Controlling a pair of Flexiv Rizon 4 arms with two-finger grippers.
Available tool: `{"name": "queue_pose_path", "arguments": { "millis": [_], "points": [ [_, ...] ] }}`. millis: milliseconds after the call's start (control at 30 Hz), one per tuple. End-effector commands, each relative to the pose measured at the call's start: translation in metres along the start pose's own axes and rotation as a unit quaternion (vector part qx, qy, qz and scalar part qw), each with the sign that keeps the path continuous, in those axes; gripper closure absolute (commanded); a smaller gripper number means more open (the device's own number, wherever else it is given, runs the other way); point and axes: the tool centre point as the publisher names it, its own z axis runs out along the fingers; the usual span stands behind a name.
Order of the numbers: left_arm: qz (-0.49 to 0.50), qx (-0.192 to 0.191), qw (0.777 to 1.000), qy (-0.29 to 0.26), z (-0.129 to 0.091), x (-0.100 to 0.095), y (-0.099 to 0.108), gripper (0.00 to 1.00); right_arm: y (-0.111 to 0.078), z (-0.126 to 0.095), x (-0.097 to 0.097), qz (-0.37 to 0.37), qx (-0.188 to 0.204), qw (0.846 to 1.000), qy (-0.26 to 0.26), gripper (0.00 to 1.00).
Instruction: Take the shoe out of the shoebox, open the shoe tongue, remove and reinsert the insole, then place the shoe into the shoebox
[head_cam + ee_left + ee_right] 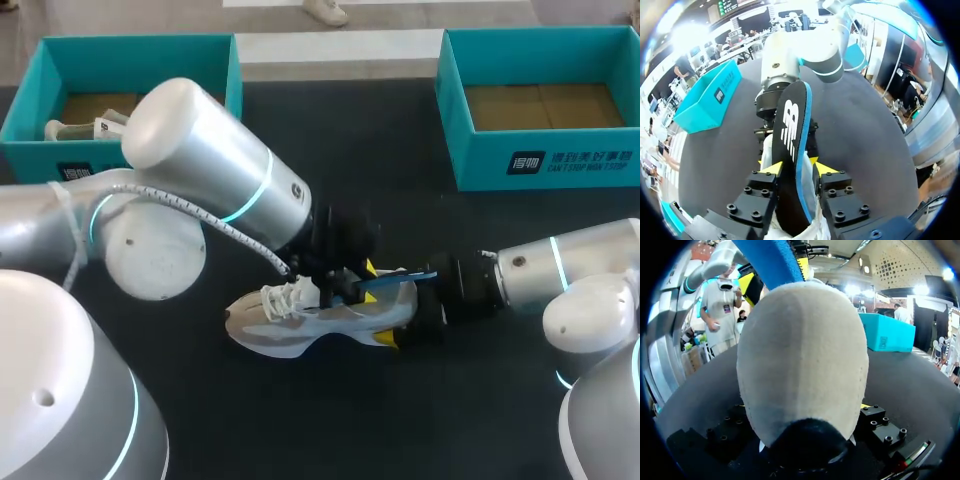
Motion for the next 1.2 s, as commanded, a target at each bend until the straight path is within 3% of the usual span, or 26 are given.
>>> {"name": "queue_pose_path", "arguments": {
  "millis": [33, 267, 667, 1067, 1200],
  "points": [
    [0.000, -0.001, 1.000, 0.001, 0.007, -0.001, 0.001, 1.00, -0.003, 0.003, -0.002, 0.000, 0.003, 1.000, 0.000, 1.00],
    [-0.006, 0.010, 1.000, 0.024, -0.014, 0.004, -0.002, 1.00, -0.003, 0.003, -0.002, 0.000, 0.003, 1.000, 0.000, 1.00],
    [-0.047, 0.063, 0.992, 0.098, -0.064, 0.000, -0.043, 1.00, -0.003, 0.003, -0.002, 0.000, 0.003, 1.000, 0.000, 1.00],
    [-0.078, 0.177, 0.972, 0.136, -0.113, -0.014, -0.097, 1.00, -0.003, 0.003, -0.002, 0.000, 0.003, 1.000, 0.000, 1.00],
    [-0.088, 0.215, 0.964, 0.130, -0.123, -0.019, -0.107, 1.00, -0.003, 0.003, -0.002, 0.000, 0.003, 1.000, 0.000, 1.00]
  ]
}}
